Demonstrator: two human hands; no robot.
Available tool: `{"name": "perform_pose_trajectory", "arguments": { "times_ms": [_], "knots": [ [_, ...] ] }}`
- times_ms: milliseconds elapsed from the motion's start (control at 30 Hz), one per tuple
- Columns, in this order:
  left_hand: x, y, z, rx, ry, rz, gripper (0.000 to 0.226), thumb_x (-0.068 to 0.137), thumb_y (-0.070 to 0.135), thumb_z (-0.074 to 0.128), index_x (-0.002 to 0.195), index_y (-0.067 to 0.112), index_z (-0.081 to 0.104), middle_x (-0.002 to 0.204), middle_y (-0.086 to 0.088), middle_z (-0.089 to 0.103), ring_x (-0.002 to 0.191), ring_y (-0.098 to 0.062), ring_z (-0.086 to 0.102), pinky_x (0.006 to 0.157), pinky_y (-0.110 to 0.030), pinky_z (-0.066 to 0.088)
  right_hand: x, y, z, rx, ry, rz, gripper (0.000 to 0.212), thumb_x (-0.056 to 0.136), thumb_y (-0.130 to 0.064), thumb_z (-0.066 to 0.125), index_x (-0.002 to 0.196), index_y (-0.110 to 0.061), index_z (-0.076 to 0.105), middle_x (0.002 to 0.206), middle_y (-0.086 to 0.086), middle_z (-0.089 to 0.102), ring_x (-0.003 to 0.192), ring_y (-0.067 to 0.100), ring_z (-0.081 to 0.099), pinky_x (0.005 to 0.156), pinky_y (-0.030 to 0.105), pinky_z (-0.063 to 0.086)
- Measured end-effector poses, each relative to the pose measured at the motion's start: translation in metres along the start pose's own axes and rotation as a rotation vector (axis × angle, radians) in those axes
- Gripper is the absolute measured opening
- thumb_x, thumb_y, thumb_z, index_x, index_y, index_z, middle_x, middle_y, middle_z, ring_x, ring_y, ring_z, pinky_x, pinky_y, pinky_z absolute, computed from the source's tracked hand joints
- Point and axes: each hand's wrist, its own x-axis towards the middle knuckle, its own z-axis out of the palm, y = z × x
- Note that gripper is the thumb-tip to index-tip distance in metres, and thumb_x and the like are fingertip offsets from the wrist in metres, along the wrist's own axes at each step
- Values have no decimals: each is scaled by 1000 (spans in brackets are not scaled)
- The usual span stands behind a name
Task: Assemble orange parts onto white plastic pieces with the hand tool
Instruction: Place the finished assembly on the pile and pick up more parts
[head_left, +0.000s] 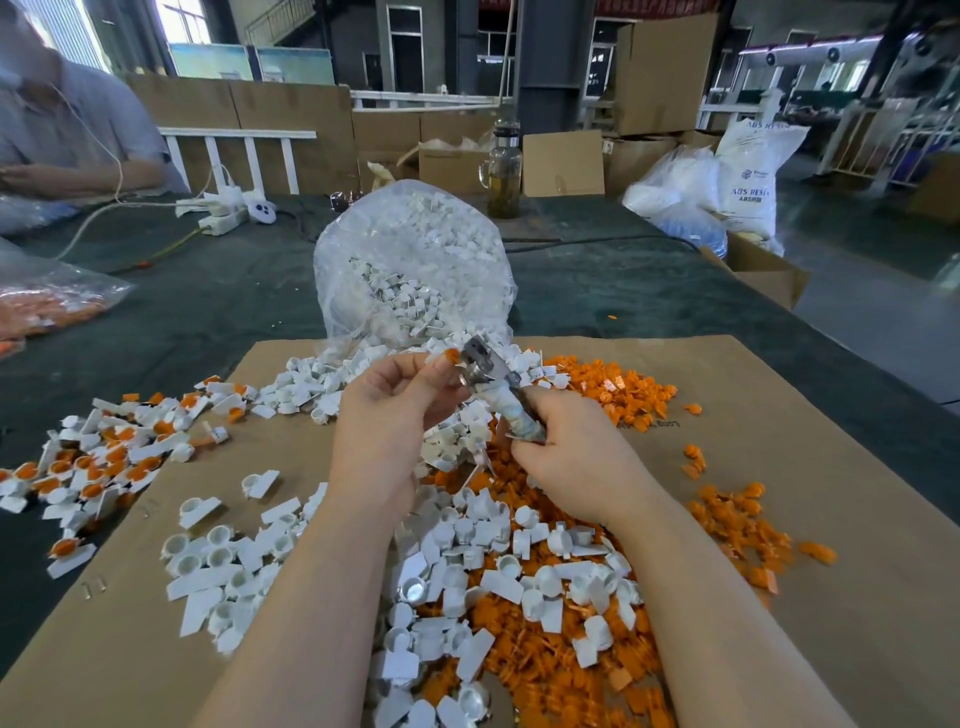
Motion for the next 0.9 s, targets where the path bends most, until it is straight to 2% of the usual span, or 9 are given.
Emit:
{"name": "perform_pose_trajectory", "arguments": {
  "times_ms": [133,233,433,533,600,667,800,867,900],
  "knots": [
    [8,6,-14,-368,265,-259,10,90,14,67,98,8,68,86,-6,78,79,-14,76,67,-25,62,2,6,1,-38,118,23,5,87,-19,57,83,-19,60,69,-3,60,61,13,53,53,34,43],
    [17,9,-31,-605,444,-342,11,98,13,58,102,6,66,83,-5,78,77,-12,76,70,-24,61,3,11,0,-75,209,69,8,88,-21,58,79,-22,57,66,-5,58,58,12,52,47,29,37],
    [25,8,-50,-896,584,-277,35,107,7,30,132,4,54,113,-4,69,100,-11,70,94,-28,55,5,20,-3,-219,251,165,24,90,-29,60,69,-29,48,66,-10,55,59,7,52,46,22,30],
    [22,8,-49,-946,573,-215,32,105,6,36,131,2,55,115,-7,68,107,-14,68,98,-30,53,5,21,-3,-251,223,158,23,89,-29,61,69,-27,49,64,-9,56,57,9,52,46,23,31],
    [20,11,-45,-774,517,-224,20,98,9,57,118,9,63,105,-3,74,96,-11,72,88,-27,58,5,21,-2,-284,161,158,22,87,-30,61,69,-28,49,65,-9,56,57,9,53,45,24,33],
    [19,14,-40,-385,410,-254,19,86,16,75,103,19,70,94,5,76,85,-6,72,72,-22,58,5,20,1,-341,98,165,16,85,-32,61,73,-28,51,68,-9,57,60,10,54,46,25,36],
    [12,3,-27,428,103,-197,15,78,28,82,90,28,71,87,9,71,74,-4,63,65,-25,46,6,18,8,-428,64,182,11,81,-35,62,85,-26,59,74,-9,57,66,14,57,50,27,45],
    [10,-4,-24,705,-68,-132,22,77,34,83,91,28,67,86,8,67,63,-4,61,58,-22,46,7,16,11,-482,57,165,14,82,-39,62,88,-27,59,76,-10,56,67,14,55,48,25,41],
    [11,-7,-24,805,-135,-113,28,74,36,84,93,29,64,90,7,65,68,-7,61,60,-23,48,7,15,13,-508,50,155,14,82,-39,62,89,-27,58,79,-10,54,68,14,54,48,25,37]
  ]
}}
